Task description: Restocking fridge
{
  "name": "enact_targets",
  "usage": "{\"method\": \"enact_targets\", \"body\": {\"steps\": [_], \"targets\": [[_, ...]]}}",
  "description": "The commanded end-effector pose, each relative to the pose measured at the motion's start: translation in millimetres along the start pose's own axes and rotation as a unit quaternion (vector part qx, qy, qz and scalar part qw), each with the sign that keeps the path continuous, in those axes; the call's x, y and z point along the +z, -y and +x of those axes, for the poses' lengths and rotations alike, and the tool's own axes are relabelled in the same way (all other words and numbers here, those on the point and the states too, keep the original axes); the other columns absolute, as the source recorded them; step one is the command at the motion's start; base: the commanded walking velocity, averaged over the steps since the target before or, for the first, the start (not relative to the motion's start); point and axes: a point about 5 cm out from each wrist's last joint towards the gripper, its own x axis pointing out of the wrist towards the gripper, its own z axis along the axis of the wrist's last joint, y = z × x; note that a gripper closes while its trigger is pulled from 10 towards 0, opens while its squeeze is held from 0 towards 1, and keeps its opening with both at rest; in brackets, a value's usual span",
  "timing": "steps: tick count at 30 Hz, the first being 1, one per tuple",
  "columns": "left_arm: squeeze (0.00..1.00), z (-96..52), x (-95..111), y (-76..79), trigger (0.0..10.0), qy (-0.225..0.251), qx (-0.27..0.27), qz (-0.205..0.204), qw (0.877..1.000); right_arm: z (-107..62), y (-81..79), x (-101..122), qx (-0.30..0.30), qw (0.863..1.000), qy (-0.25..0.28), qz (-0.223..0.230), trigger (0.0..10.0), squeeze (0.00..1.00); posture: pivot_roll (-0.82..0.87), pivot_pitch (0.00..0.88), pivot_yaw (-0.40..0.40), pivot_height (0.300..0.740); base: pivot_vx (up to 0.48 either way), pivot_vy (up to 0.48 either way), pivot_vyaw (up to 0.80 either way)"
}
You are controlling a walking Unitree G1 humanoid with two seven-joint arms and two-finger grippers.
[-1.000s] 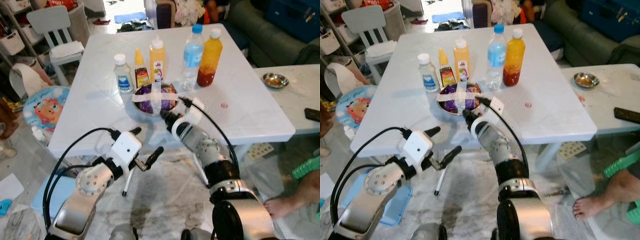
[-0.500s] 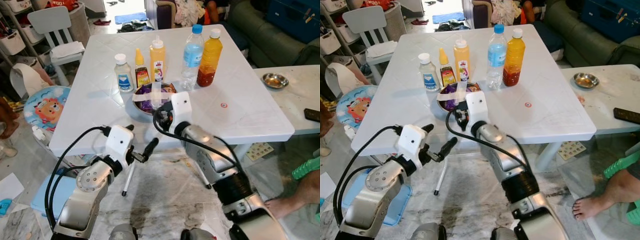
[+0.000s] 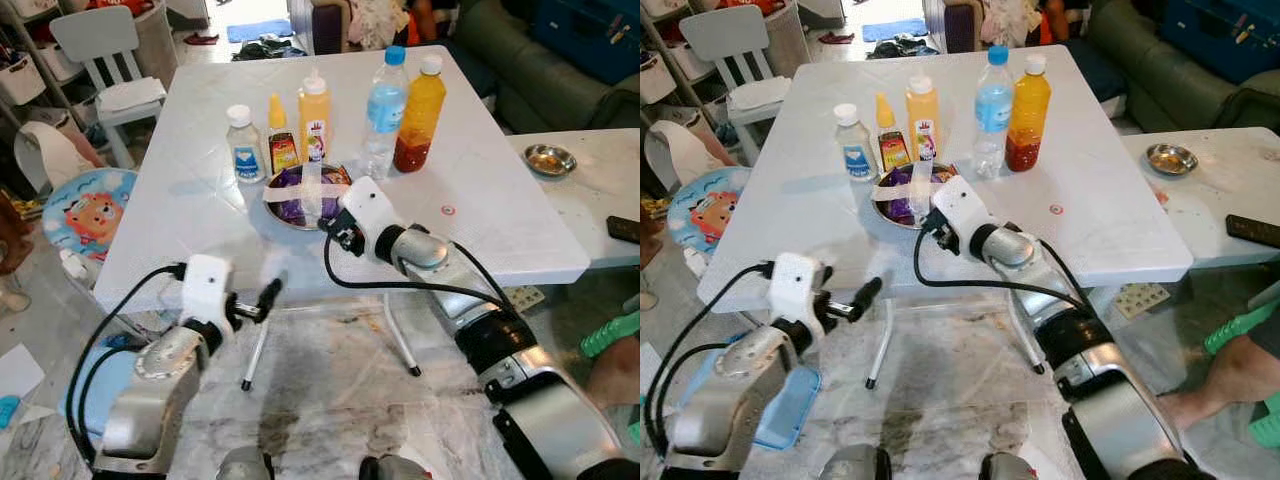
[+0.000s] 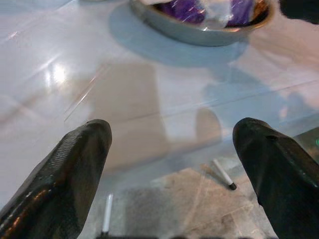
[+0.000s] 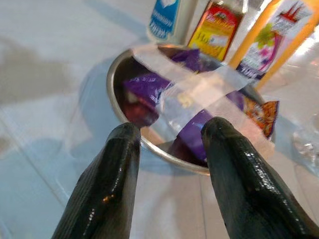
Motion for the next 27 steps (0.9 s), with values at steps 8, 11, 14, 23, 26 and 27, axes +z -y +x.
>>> {"method": "enact_targets", "body": {"steps": [8, 11, 14, 23, 26, 27], "targets": [[0.00, -12.2, 2, -5.5, 10.0, -0.017, 0.009, 0.003, 1.000, 5.9, 16.7, 1, 0.036, 0.996, -0.019, -0.073, 10.0, 0.12, 0.17, 0.076, 0.057, 0.740, 0.000, 0.000, 0.00], [0.00, -13.6, 3, -6.3, 10.0, -0.019, 0.010, 0.003, 1.000, 6.3, 20.2, 1, 0.036, 0.996, -0.022, -0.079, 10.0, 1.00, 0.18, 0.079, 0.058, 0.740, 0.000, 0.000, 0.00], [0.00, -15.5, 3, -6.9, 10.0, -0.024, 0.010, 0.004, 1.000, 6.3, 24.0, 1, 0.043, 0.994, -0.023, -0.094, 10.0, 1.00, 0.18, 0.081, 0.061, 0.740, 0.000, 0.000, 0.00], [0.00, -14.8, 4, -3.4, 10.0, -0.029, 0.003, 0.004, 1.000, 6.4, 21.0, -1, 0.064, 0.985, -0.021, -0.158, 10.0, 0.00, 0.18, 0.076, 0.062, 0.740, 0.000, 0.000, 0.00], [0.00, -14.9, 4, -3.6, 10.0, -0.031, 0.003, 0.002, 1.000, 5.8, 16.1, -3, 0.086, 0.979, -0.011, -0.186, 10.0, 0.00, 0.18, 0.076, 0.060, 0.740, 0.000, 0.000, 0.00], [0.00, -14.9, 4, -3.7, 10.0, -0.032, 0.004, 0.002, 0.999, 5.7, 15.3, -3, 0.089, 0.978, -0.010, -0.188, 10.0, 0.00, 0.18, 0.077, 0.060, 0.740, 0.000, 0.000, 0.00]]}}
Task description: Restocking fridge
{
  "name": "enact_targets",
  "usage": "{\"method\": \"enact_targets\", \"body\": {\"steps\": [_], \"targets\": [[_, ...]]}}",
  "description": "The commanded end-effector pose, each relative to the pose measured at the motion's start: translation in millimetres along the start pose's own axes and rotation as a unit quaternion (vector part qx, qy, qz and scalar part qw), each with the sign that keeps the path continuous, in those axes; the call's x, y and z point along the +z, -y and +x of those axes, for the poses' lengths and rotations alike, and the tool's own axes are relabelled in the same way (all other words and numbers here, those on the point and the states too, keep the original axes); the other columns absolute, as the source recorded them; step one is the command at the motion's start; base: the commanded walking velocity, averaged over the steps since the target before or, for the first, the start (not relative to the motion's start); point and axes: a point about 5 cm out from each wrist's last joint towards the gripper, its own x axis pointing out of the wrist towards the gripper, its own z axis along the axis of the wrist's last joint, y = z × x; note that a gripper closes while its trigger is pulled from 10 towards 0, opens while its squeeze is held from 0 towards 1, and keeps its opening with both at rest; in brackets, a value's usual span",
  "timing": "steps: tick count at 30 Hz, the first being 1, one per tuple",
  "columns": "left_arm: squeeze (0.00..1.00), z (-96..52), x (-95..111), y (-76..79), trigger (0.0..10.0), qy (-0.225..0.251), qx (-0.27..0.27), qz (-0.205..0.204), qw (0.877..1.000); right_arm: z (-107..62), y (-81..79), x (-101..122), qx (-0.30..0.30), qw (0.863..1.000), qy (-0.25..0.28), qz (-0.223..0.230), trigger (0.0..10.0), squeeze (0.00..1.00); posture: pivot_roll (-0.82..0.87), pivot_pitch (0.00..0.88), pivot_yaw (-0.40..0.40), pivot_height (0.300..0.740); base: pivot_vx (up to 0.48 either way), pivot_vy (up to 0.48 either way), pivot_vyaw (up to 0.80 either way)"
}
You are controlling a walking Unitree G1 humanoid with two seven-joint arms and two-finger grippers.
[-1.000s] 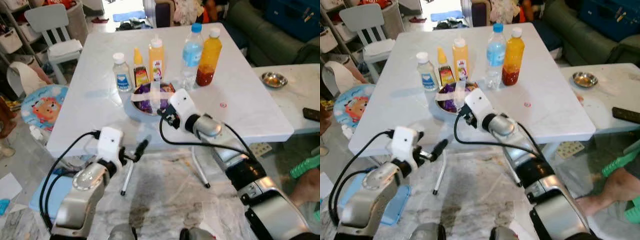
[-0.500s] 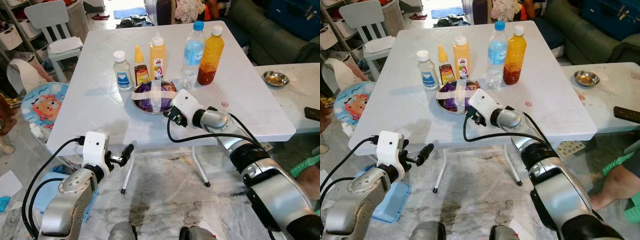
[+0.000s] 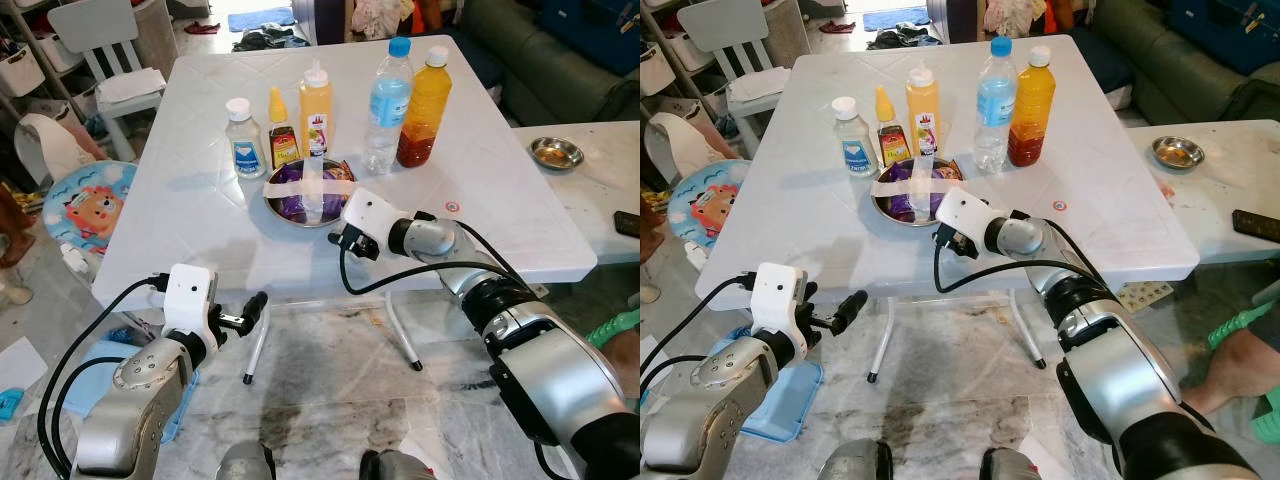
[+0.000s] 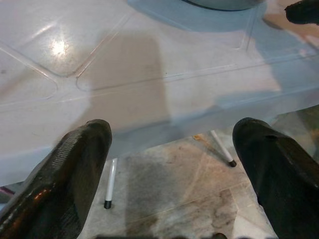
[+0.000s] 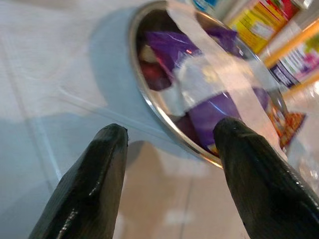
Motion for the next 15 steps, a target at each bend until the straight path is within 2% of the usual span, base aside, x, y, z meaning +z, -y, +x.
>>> {"method": "enact_targets", "body": {"steps": [1, 6, 10, 15], "targets": [[0.00, -1.9, 4, -1.0, 10.0, 0.004, 0.002, 0.006, 1.000, 2.1, 0.9, 8, 0.017, 0.999, 0.012, -0.032, 10.0, 0.00, 0.18, 0.076, 0.059, 0.740, 0.000, 0.000, 0.00], [0.00, -2.3, 3, -0.2, 10.0, 0.002, 0.004, 0.003, 1.000, 3.3, -6.0, 10, 0.034, 0.997, 0.027, -0.069, 10.0, 0.00, 0.18, 0.076, 0.055, 0.740, 0.000, 0.000, 0.00], [0.00, -2.2, 3, 1.0, 10.0, 0.001, 0.003, 0.001, 1.000, 1.8, -2.8, 8, 0.018, 0.995, 0.018, -0.092, 10.0, 0.00, 0.18, 0.078, 0.055, 0.740, 0.000, 0.000, 0.00], [0.00, -2.0, 3, 1.9, 10.0, 0.002, 0.000, -0.002, 1.000, -6.8, 8.7, -1, -0.014, 0.997, 0.001, -0.079, 10.0, 0.00, 0.18, 0.078, 0.054, 0.740, 0.000, 0.000, 0.00]]}}
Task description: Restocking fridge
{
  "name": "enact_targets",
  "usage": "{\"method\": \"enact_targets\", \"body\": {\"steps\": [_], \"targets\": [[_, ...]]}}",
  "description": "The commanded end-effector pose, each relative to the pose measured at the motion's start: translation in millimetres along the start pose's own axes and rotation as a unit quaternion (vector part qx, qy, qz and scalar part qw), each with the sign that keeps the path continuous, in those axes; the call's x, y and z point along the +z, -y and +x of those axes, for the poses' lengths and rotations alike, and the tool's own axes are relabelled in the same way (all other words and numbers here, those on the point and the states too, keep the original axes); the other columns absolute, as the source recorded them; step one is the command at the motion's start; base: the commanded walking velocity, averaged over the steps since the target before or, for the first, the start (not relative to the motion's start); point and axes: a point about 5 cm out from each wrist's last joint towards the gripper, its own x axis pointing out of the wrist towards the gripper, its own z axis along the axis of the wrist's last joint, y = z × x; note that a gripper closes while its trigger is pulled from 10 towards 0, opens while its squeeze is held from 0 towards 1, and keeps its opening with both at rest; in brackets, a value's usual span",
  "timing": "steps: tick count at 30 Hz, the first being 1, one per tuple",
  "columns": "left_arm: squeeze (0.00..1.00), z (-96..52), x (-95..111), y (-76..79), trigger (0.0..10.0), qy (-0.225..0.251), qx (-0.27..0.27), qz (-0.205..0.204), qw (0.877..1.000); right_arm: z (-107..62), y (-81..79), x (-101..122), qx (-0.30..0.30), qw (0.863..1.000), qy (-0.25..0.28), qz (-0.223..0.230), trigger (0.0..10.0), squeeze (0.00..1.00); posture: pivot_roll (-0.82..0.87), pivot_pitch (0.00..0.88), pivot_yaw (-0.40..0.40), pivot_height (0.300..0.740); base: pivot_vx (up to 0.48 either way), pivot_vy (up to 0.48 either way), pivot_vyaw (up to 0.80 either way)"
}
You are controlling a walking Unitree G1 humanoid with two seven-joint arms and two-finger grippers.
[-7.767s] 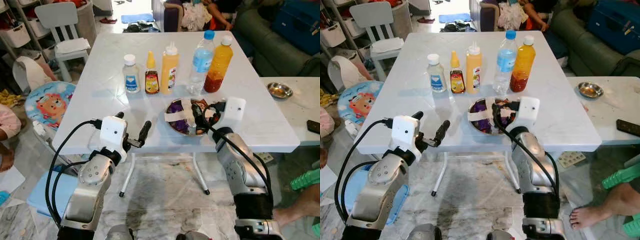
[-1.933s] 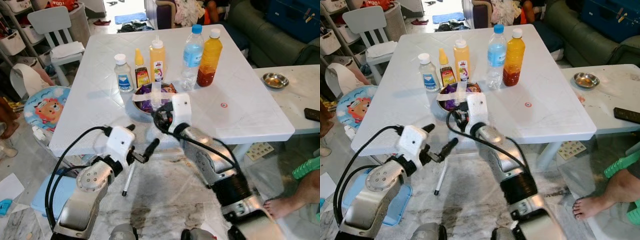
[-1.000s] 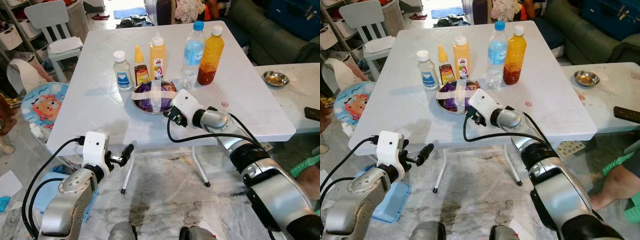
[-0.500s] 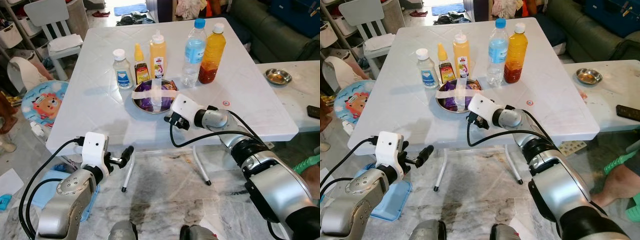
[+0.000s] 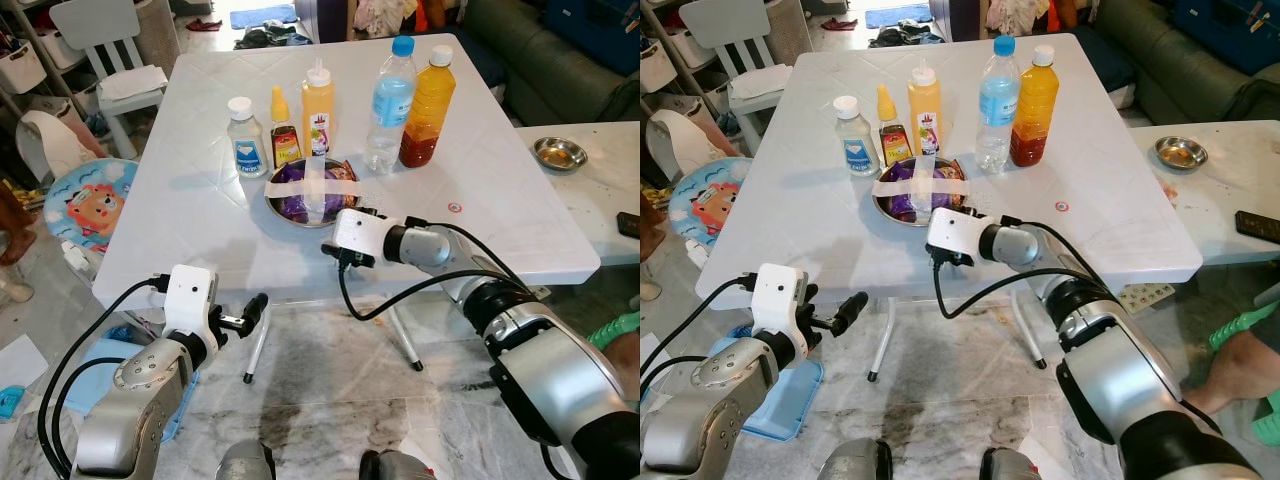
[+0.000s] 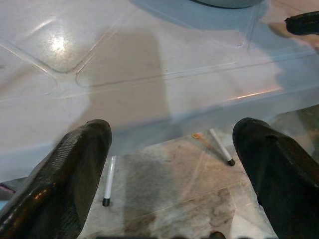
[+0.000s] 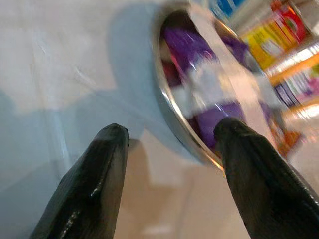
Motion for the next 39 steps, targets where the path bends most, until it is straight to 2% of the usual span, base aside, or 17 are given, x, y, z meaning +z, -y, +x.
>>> {"method": "enact_targets", "body": {"steps": [1, 3, 4, 5, 6, 7, 9, 14, 15, 16, 17, 18, 19, 20, 23, 39], "targets": [[0.00, -2.0, 3, 0.7, 10.0, 0.004, 0.002, 0.002, 1.000, -2.0, 10.4, 3, -0.013, 1.000, 0.004, -0.004, 10.0, 0.00, 0.18, 0.079, 0.054, 0.740, 0.000, 0.000, 0.00], [0.00, -1.9, 3, 0.2, 10.0, 0.004, 0.002, 0.001, 1.000, -3.2, 10.6, 2, -0.013, 1.000, 0.003, -0.001, 10.0, 0.00, 0.18, 0.079, 0.053, 0.740, 0.000, 0.000, 0.00], [0.00, -1.7, 4, -0.3, 10.0, 0.005, 0.002, 0.001, 1.000, -4.6, 9.8, -1, -0.013, 1.000, -0.002, 0.003, 1.6, 0.00, 0.18, 0.080, 0.053, 0.740, 0.000, 0.000, 0.00], [0.00, -1.1, 5, 0.3, 10.0, 0.009, 0.001, 0.000, 1.000, -6.8, 10.4, -6, -0.017, 1.000, -0.014, 0.008, 0.9, 0.00, 0.18, 0.081, 0.054, 0.740, 0.000, 0.000, 0.00], [0.00, -1.1, 5, 0.3, 10.0, 0.009, 0.001, 0.000, 1.000, -6.8, 10.4, -6, -0.017, 1.000, -0.014, 0.008, 0.9, 0.00, 0.18, 0.081, 0.054, 0.740, 0.000, 0.000, 0.00], [0.00, -0.8, 5, 0.6, 10.0, 0.010, 0.001, 0.000, 1.000, -8.0, 11.8, -8, -0.021, 1.000, -0.020, 0.011, 0.3, 0.00, 0.18, 0.081, 0.053, 0.740, 0.000, 0.000, 0.00], [0.00, -0.6, 5, 0.8, 10.0, 0.010, 0.001, 0.000, 1.000, -9.6, 13.6, -11, -0.026, 0.999, -0.025, 0.019, 0.0, 0.00, 0.18, 0.080, 0.053, 0.740, 0.000, 0.000, 0.00], [0.00, -0.6, 5, 1.0, 10.0, 0.009, 0.002, 0.000, 1.000, -11.4, 14.1, -14, -0.028, 0.999, -0.040, 0.005, 0.0, 0.00, 0.18, 0.079, 0.052, 0.740, 0.000, 0.000, 0.00], [0.00, -0.5, 5, 1.1, 10.0, 0.010, 0.003, 0.000, 1.000, -10.9, 13.3, -13, -0.024, 0.999, -0.036, 0.000, 1.8, 0.00, 0.18, 0.078, 0.050, 0.740, 0.000, 0.000, 0.00], [0.00, -0.4, 5, 1.1, 10.0, 0.010, 0.003, 0.000, 1.000, -10.6, 12.9, -13, -0.023, 0.999, -0.033, -0.002, 1.8, 0.00, 0.18, 0.078, 0.050, 0.740, 0.000, 0.000, 0.00], [0.00, -0.1, 5, 0.9, 10.0, 0.010, 0.005, 0.000, 1.000, -9.8, 12.7, -10, -0.023, 0.999, -0.028, -0.011, 4.6, 0.00, 0.17, 0.077, 0.048, 0.740, 0.000, 0.000, 0.00], [0.00, 0.1, 5, 0.6, 10.0, 0.011, 0.006, -0.001, 1.000, -9.3, 12.5, -9, -0.022, 0.999, -0.024, -0.018, 4.6, 0.00, 0.17, 0.077, 0.048, 0.740, 0.000, 0.000, 0.00], [0.00, 0.7, 5, 0.6, 10.0, 0.013, 0.009, -0.003, 1.000, -8.6, 11.2, -7, -0.021, 0.999, -0.015, -0.028, 10.0, 0.00, 0.17, 0.070, 0.042, 0.740, 0.000, 0.000, 0.00], [0.00, 0.7, 5, 0.6, 10.0, 0.013, 0.009, -0.003, 1.000, -8.6, 11.2, -7, -0.021, 0.999, -0.015, -0.028, 10.0, 0.00, 0.17, 0.070, 0.042, 0.740, 0.000, 0.000, 0.00], [0.00, 1.8, 8, 2.7, 10.0, 0.040, 0.008, -0.018, 0.999, -9.1, 8.5, 1, -0.039, 0.998, 0.035, -0.021, 10.0, 0.00, 0.14, 0.047, 0.029, 0.740, 0.000, 0.000, 0.00], [0.00, 1.8, 8, 2.7, 10.0, 0.040, 0.008, -0.018, 0.999, -9.1, 8.5, 1, -0.039, 0.998, 0.035, -0.021, 10.0, 0.00, 0.14, 0.047, 0.029, 0.740, 0.000, 0.000, 0.00]]}}
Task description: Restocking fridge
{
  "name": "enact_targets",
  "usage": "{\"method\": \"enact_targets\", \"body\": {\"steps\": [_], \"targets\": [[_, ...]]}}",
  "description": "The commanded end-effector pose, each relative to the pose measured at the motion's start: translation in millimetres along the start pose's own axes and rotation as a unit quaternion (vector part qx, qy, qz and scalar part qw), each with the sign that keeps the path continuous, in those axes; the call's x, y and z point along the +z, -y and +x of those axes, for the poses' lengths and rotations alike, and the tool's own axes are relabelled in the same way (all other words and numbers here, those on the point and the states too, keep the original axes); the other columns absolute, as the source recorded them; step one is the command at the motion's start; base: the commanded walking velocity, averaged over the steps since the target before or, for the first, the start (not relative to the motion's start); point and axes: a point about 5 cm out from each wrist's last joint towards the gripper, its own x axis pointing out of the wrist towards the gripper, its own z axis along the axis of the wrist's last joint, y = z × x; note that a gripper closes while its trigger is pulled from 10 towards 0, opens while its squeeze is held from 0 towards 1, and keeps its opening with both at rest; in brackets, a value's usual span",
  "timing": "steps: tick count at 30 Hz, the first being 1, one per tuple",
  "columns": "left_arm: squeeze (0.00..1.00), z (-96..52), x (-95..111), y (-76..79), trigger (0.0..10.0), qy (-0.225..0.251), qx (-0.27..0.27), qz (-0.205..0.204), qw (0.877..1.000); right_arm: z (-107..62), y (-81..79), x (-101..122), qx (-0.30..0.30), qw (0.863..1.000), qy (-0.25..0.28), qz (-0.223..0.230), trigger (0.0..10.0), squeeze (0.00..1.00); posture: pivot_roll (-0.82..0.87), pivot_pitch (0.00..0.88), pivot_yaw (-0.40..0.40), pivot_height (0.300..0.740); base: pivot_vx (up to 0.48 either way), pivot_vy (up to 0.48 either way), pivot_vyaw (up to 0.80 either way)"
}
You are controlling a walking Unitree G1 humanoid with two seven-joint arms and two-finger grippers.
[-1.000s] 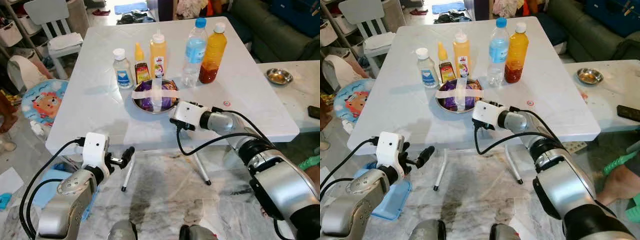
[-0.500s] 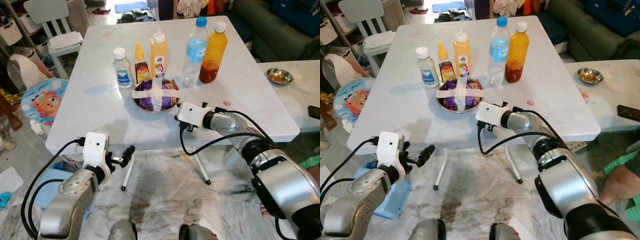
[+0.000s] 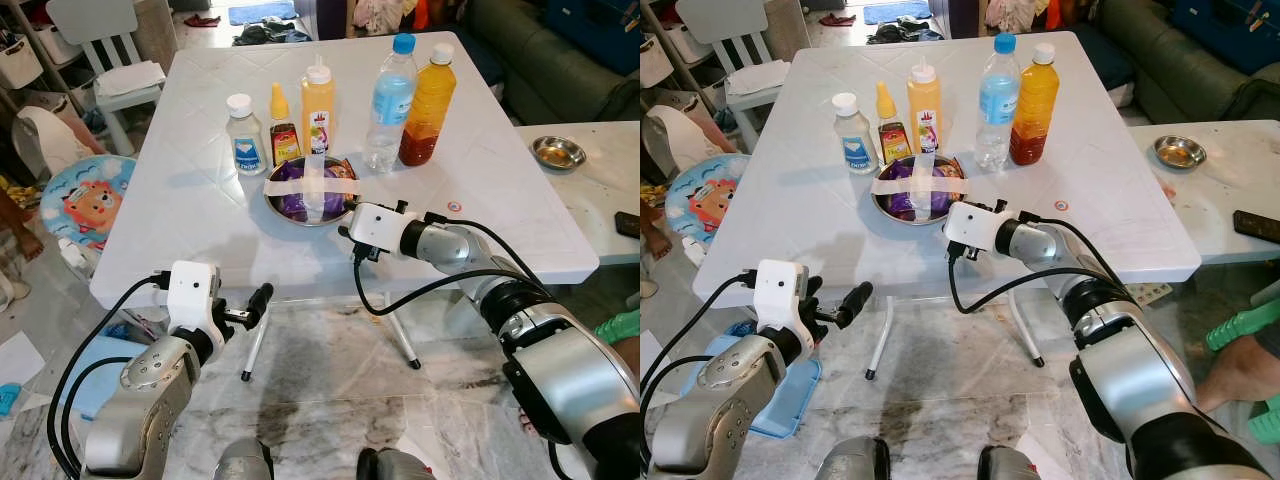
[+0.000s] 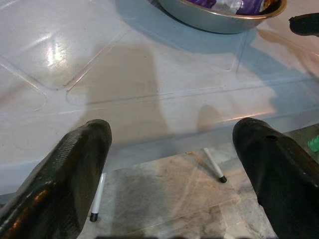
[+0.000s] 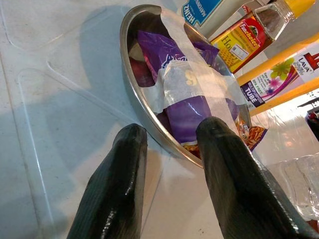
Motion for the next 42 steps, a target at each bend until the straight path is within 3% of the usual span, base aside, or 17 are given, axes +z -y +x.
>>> {"method": "enact_targets", "body": {"steps": [1, 15, 16, 17, 18, 19, 26, 32, 42], "targets": [[0.00, -0.6, 2, -3.3, 10.0, 0.005, 0.007, 0.000, 1.000, 0.0, 2.5, 3, -0.004, 1.000, 0.009, -0.003, 10.0, 0.00, 0.14, 0.047, 0.029, 0.740, 0.000, 0.000, 0.00], [0.00, -0.3, 2, -2.8, 10.0, 0.010, 0.009, -0.002, 1.000, -0.8, 1.8, 4, -0.011, 1.000, 0.018, -0.003, 10.0, 0.02, 0.14, 0.044, 0.027, 0.740, 0.000, 0.000, 0.00], [0.00, 7.2, 13, -5.3, 10.0, 0.068, 0.037, -0.005, 0.997, -6.3, -6.1, 15, -0.135, 0.984, 0.075, 0.084, 10.0, 0.00, 0.00, 0.000, -0.008, 0.740, 0.000, 0.000, 0.00], [0.00, 11.8, 20, -7.1, 10.0, 0.111, 0.060, -0.008, 0.992, -20.6, -9.4, 21, -0.229, 0.955, 0.103, 0.156, 10.0, 0.36, 0.01, 0.000, -0.010, 0.740, 0.000, 0.000, 0.00], [0.00, 14.4, 26, -8.3, 10.0, 0.139, 0.075, -0.011, 0.987, -35.1, -10.8, 23, -0.290, 0.928, 0.114, 0.203, 10.0, 0.36, 0.01, 0.000, -0.010, 0.740, 0.000, 0.000, 0.00], [0.00, 15.7, 28, -8.8, 10.0, 0.152, 0.082, -0.013, 0.985, -43.0, -12.0, 24, -0.319, 0.913, 0.118, 0.226, 10.0, 1.00, 0.01, 0.000, -0.010, 0.740, 0.000, 0.000, 0.00], [0.00, 16.8, 30, -8.5, 10.0, 0.158, 0.084, -0.015, 0.984, -41.8, -11.4, 27, -0.321, 0.910, 0.127, 0.229, 10.0, 1.00, 0.00, 0.000, -0.010, 0.740, 0.000, 0.000, 0.00], [0.00, 20.0, 30, -9.4, 10.0, 0.183, 0.095, -0.012, 0.978, -56.7, -14.4, 36, -0.335, 0.903, 0.101, 0.250, 10.0, 1.00, 0.00, 0.000, -0.010, 0.740, 0.000, 0.000, 0.00], [0.00, 20.8, 31, -11.4, 10.0, 0.193, 0.100, -0.003, 0.976, -57.6, -23.1, 40, -0.330, 0.901, 0.093, 0.266, 10.0, 1.00, 0.00, 0.000, -0.005, 0.740, 0.000, 0.000, 0.00]]}}
